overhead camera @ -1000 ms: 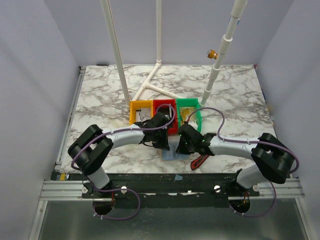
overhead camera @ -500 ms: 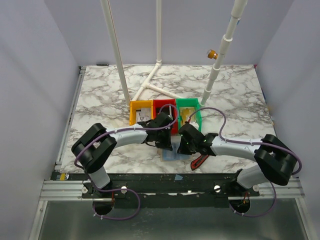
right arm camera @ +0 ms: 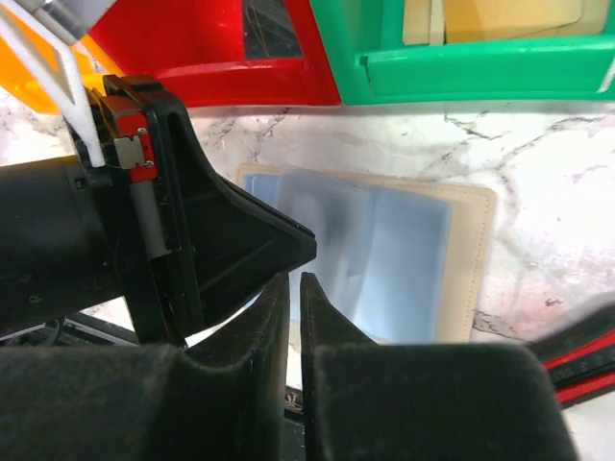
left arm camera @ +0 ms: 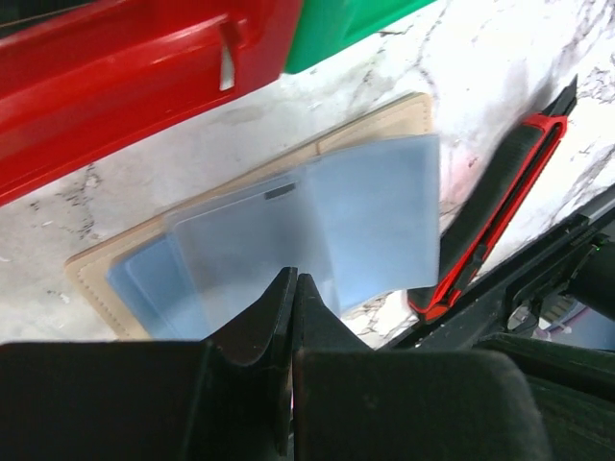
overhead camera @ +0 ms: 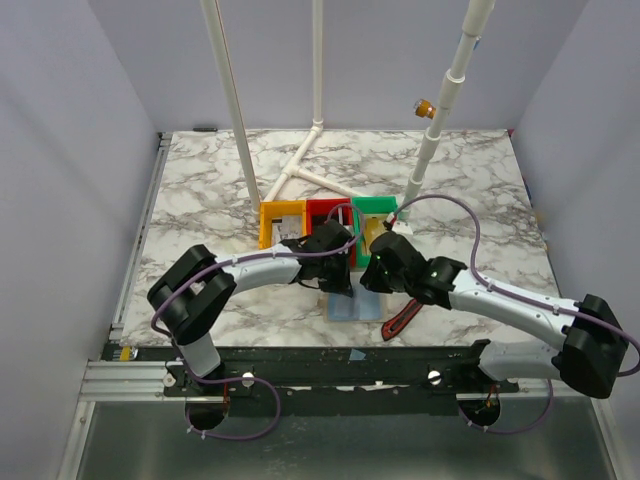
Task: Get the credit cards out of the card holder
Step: Remove the credit card from the card holder.
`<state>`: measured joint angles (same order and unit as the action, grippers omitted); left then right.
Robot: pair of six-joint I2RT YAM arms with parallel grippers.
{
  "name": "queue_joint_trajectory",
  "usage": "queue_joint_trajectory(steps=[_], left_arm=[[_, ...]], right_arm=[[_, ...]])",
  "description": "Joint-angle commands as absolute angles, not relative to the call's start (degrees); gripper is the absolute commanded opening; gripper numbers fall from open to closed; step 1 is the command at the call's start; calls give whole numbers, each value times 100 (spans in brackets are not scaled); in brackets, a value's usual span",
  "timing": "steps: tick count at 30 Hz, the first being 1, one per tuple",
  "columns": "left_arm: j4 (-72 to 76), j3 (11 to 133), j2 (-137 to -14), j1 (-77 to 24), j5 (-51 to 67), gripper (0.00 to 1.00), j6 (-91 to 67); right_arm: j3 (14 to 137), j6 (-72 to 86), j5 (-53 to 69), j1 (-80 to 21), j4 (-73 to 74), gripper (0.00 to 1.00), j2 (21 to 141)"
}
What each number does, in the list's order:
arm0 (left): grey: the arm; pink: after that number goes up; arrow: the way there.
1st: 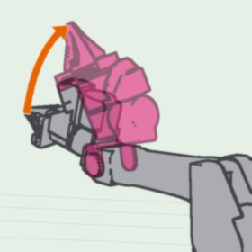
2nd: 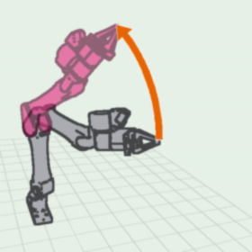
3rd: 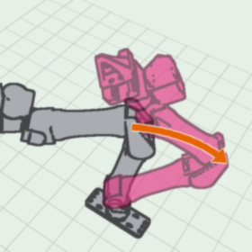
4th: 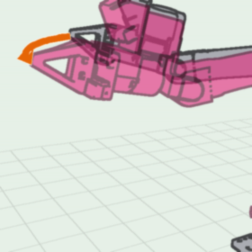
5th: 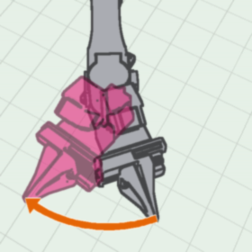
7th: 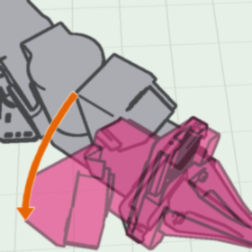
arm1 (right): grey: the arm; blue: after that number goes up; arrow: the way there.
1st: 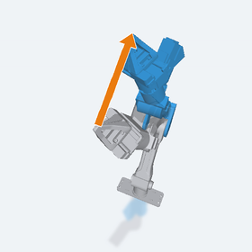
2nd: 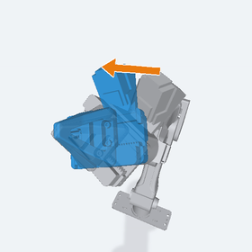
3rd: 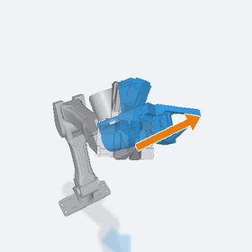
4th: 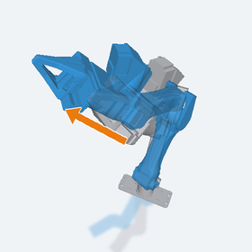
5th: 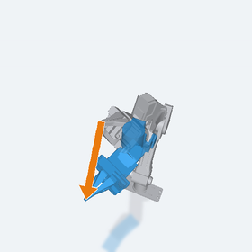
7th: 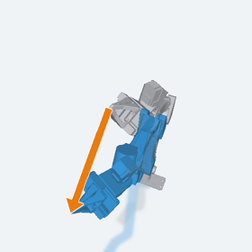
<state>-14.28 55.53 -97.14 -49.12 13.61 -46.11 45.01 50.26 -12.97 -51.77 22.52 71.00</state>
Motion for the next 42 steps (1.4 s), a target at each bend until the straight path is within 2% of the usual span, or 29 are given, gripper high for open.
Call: queue_joint_trajectory(steps=[1, 7, 9, 13, 19, 26, 29, 42], left_arm=[[-1520, 5852, -9899, -5034, 1488, 0, -4535], [-1492, 5906, -10039, -5062, 1512, 0, -4574], [-1545, 5883, -9967, -5064, 1394, 0, -4579], [-1890, 5856, -9595, -5000, 1000, 0, -4535], [-2072, 5548, -8982, -4729, 793, 0, -4550], [-2110, 5227, -8539, -4364, 790, 0, -4544], [-2093, 5146, -8472, -4282, 849, 0, -4535], [-1978, 5019, -8432, -4234, 948, 0, -4535]], right_arm=[[4656, 4877, -1774, -5159, 2792, 13, 6924], [4450, 5000, -1538, -5162, 2760, 13, 6884], [4331, 4867, -1355, -5159, 2585, 16, 6846], [4104, 4749, -1021, -5176, 2238, 30, 6972], [4253, 4637, -1284, -5582, 2084, 42, 7374], [4953, 4566, -2132, -6303, 2496, 45, 8422], [5241, 4559, -2484, -6564, 2685, 50, 8801], [5294, 4730, -2694, -6652, 2848, 57, 9403]])
